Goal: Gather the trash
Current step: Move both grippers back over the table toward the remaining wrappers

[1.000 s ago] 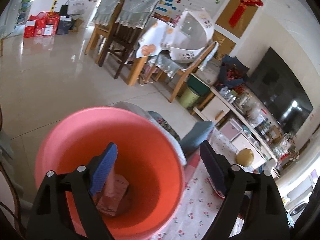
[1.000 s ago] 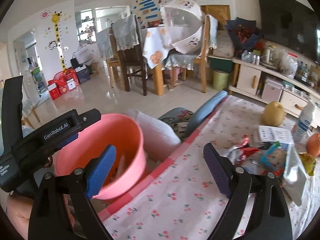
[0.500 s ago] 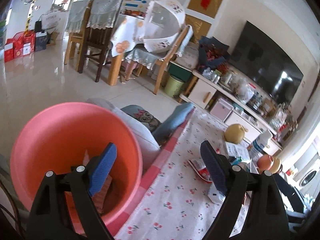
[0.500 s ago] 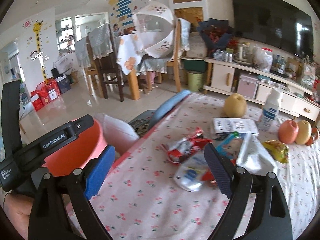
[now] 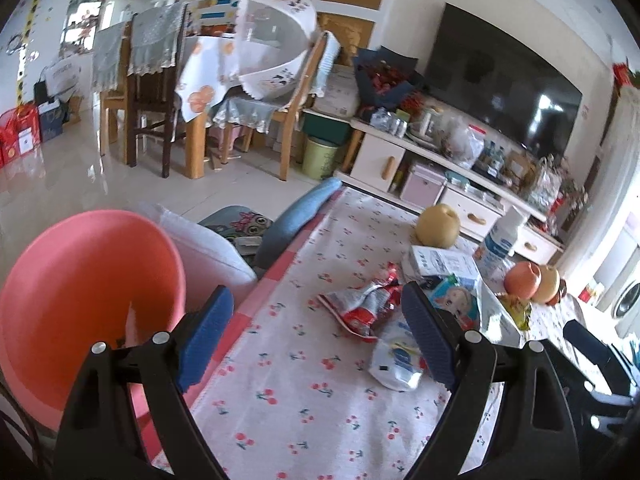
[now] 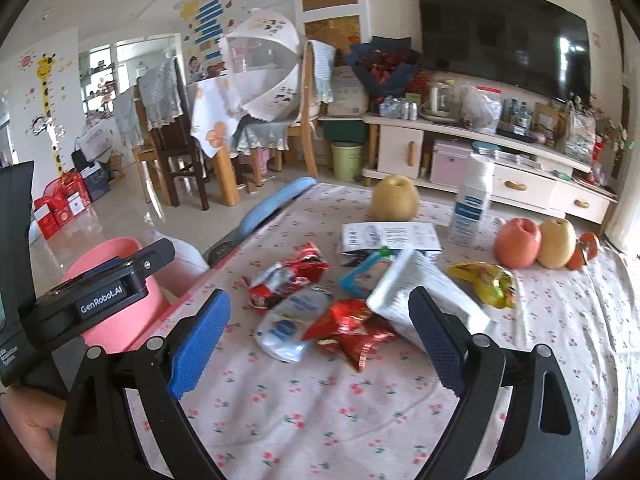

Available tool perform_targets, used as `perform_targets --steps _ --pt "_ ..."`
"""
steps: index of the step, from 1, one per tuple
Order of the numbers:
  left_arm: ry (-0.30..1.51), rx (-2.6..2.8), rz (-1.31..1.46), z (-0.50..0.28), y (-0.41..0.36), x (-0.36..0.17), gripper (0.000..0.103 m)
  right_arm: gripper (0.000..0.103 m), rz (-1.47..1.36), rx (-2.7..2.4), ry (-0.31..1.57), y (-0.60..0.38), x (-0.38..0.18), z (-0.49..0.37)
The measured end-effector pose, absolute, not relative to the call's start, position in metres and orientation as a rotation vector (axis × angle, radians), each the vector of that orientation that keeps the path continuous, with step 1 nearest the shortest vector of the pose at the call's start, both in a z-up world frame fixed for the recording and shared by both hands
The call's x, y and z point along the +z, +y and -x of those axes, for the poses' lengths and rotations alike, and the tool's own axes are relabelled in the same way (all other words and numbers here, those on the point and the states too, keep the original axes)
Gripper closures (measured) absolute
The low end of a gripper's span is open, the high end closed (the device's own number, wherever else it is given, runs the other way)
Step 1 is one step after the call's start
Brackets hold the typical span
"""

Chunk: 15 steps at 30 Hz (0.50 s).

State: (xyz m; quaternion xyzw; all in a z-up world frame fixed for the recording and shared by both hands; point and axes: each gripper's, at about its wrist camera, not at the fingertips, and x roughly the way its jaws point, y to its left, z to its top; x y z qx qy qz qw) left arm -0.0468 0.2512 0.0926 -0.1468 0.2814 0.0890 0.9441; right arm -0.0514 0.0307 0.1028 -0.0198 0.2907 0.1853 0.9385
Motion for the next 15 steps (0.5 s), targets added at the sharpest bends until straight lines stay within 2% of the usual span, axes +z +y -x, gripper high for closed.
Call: perform_targets --steps 15 --pt "0.607 0.109 0.192 0.031 0.186 0.083 0.016 0.011 0.004 0.279 0.595 -0.034 0.093 0.042"
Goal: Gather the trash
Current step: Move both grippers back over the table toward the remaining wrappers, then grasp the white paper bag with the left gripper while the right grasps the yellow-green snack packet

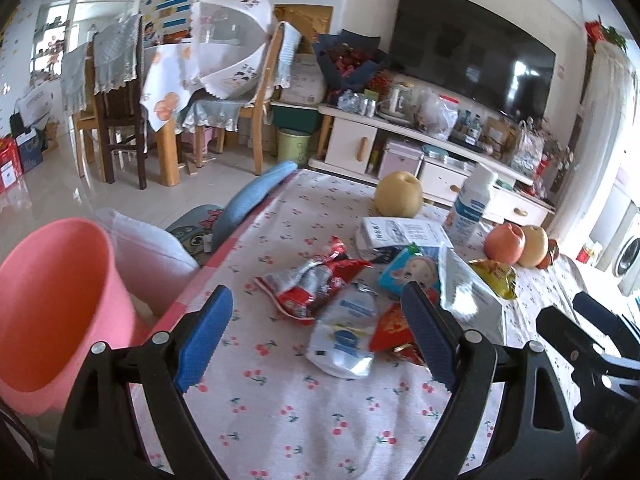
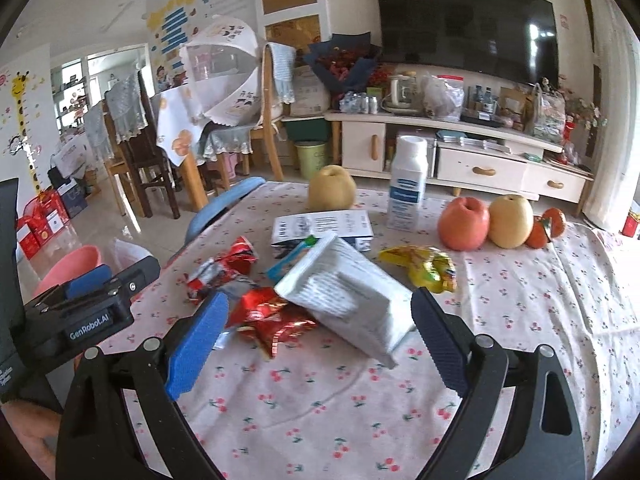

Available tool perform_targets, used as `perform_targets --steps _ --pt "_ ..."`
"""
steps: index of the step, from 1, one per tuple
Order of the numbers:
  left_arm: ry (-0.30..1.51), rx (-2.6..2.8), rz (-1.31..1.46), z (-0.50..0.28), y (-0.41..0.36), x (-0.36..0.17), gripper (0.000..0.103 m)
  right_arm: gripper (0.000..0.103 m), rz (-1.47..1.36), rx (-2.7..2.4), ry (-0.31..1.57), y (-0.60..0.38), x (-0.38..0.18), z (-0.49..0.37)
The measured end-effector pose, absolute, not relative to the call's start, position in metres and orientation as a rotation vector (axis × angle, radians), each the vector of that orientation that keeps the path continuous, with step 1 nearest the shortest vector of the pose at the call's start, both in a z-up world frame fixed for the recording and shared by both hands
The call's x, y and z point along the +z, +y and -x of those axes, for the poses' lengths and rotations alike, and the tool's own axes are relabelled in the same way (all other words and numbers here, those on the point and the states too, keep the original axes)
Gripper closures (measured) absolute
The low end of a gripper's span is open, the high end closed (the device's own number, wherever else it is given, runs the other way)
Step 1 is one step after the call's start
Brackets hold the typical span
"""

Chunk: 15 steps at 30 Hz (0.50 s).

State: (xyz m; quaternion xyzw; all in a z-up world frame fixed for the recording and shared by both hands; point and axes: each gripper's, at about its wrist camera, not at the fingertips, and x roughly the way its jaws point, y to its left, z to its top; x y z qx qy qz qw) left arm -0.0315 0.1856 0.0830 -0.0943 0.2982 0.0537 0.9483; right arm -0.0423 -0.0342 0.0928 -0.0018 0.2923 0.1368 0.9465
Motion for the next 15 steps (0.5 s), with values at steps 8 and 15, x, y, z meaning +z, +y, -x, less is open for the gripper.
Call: perform_targets --steps 8,15 --pt "0.615 0.053 0.147 0.024 0.15 0.079 0.016 0.011 -0.024 0.252 0.609 -0.065 0.088 0.033" --pt "0.628 -0.077 0.053 0.014 0.105 0.074 0.016 0.01 -0.072 0.21 0.654 -0.115 0.082 0.008"
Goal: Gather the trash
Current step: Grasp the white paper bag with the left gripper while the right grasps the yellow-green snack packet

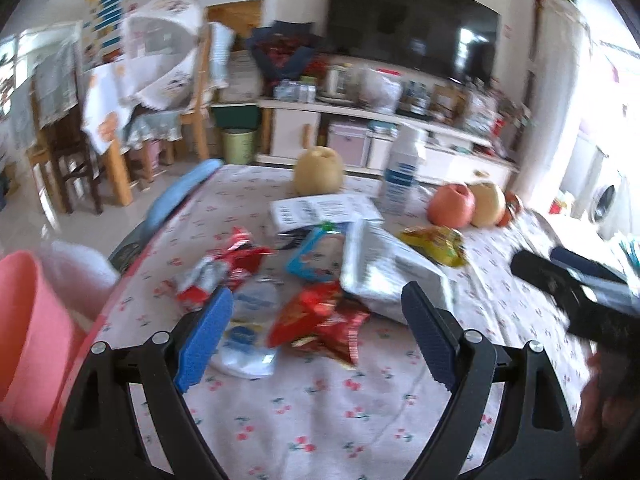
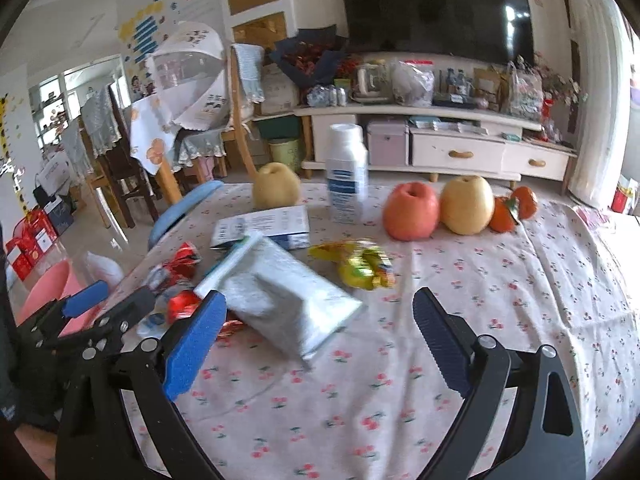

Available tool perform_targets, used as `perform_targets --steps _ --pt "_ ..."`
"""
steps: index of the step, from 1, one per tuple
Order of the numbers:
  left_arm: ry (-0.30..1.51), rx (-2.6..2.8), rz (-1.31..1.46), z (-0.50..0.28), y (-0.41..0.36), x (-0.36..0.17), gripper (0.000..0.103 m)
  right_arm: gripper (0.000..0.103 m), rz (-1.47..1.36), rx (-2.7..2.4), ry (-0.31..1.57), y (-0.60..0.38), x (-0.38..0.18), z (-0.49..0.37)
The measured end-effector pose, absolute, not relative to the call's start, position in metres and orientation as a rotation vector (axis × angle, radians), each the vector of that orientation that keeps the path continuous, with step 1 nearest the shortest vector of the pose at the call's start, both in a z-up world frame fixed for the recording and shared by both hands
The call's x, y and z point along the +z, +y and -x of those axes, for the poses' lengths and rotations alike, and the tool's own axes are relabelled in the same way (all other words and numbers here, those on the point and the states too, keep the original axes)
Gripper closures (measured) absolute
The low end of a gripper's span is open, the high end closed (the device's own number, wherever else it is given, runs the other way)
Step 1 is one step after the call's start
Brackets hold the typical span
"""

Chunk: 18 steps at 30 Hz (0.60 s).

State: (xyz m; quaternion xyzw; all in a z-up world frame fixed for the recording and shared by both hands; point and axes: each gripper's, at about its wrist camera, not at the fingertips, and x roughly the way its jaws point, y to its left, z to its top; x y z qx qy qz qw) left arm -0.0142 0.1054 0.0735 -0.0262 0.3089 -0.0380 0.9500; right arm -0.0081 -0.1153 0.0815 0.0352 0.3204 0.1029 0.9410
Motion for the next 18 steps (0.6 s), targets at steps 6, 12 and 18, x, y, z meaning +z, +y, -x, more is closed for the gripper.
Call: perform_targets --steps 6,12,18 --pt "0.651 -0.132 -0.045 0.0 0.074 0.063 0.016 0.01 -0.154 0.176 0.739 -0.157 0.061 -0.026" --pt "0.712 -0.169 0.017 -0.026 0.068 0.053 0.016 0.01 -0.202 0.221 0.779 -0.169 0.045 -0.059" --pt "0.744 -0.173 0.073 -0.053 0.069 0.049 0.016 0.01 -0.214 0.319 0.824 -0.161 0.03 -0.088"
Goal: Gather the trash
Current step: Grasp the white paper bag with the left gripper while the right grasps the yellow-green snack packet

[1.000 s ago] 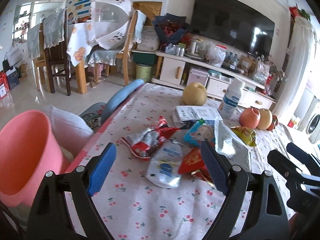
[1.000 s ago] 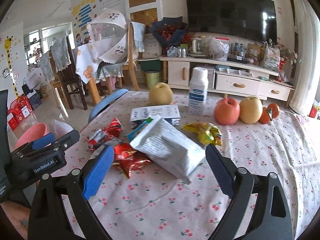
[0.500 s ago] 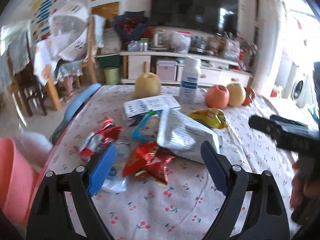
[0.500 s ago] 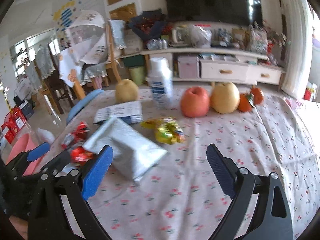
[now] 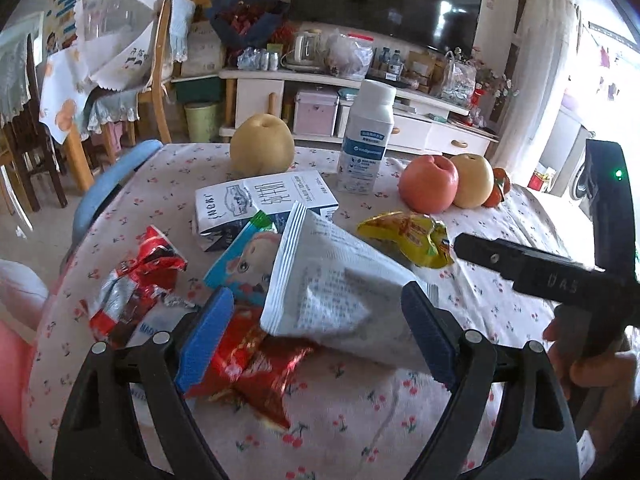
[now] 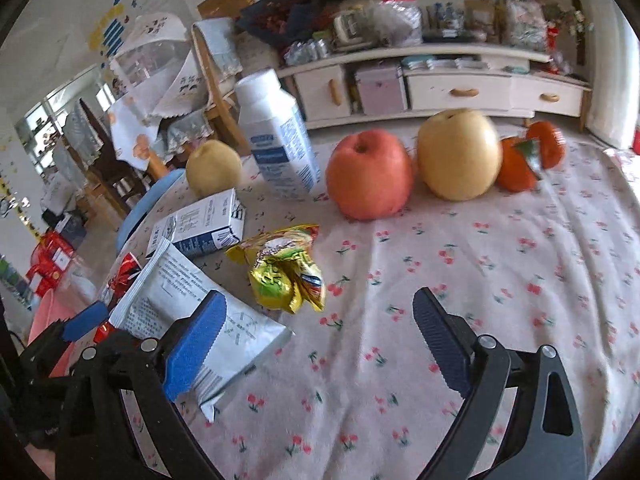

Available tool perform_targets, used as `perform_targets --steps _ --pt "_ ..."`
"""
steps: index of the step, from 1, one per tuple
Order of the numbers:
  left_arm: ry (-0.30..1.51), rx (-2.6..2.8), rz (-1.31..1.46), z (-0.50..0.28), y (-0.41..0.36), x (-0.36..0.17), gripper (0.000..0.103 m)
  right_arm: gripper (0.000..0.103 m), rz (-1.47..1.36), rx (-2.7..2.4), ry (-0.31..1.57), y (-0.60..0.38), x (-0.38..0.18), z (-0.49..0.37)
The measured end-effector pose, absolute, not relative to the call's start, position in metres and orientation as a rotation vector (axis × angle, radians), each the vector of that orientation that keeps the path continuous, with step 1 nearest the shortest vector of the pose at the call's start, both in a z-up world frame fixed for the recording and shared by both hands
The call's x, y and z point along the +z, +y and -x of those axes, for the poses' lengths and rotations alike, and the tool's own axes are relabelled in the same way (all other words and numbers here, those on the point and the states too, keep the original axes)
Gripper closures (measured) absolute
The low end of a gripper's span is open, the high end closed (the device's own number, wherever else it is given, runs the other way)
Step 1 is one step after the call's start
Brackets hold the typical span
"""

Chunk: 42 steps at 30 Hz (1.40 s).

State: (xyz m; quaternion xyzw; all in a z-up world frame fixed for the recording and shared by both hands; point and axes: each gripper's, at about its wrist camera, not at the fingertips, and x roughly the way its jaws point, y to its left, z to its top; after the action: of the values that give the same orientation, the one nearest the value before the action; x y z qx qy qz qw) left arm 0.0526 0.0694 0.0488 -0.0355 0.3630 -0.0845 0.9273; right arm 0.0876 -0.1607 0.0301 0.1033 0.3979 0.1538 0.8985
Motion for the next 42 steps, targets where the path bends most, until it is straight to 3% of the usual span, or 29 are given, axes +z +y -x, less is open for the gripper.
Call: perform_targets --steps 16,22,25,36,42 --pt "0.835 -0.232 0.291 -0.093 0.08 0.034 0.016 0.01 -0.194 0.414 0.864 -0.135 0.014 -0.125" --pt "0.851 -0.233 0.28 -0.098 0.074 0.029 0.024 0.033 -0.237 0.434 0.867 -0.14 0.009 -0.129" --pt "0.853 -0.241 0.294 -0.098 0.074 0.027 0.036 0.048 -0.242 0.432 0.875 -0.143 0.005 -0.13" --pt "0.841 -0.278 0.321 -0.086 0.063 0.027 0.058 0.061 -0.259 0.436 0.871 -0.153 0.004 -0.126" --pt "0.851 -0.309 0.388 -0.077 0.062 0.026 0.064 0.066 -0.271 0.421 0.869 -0.16 0.008 -0.118"
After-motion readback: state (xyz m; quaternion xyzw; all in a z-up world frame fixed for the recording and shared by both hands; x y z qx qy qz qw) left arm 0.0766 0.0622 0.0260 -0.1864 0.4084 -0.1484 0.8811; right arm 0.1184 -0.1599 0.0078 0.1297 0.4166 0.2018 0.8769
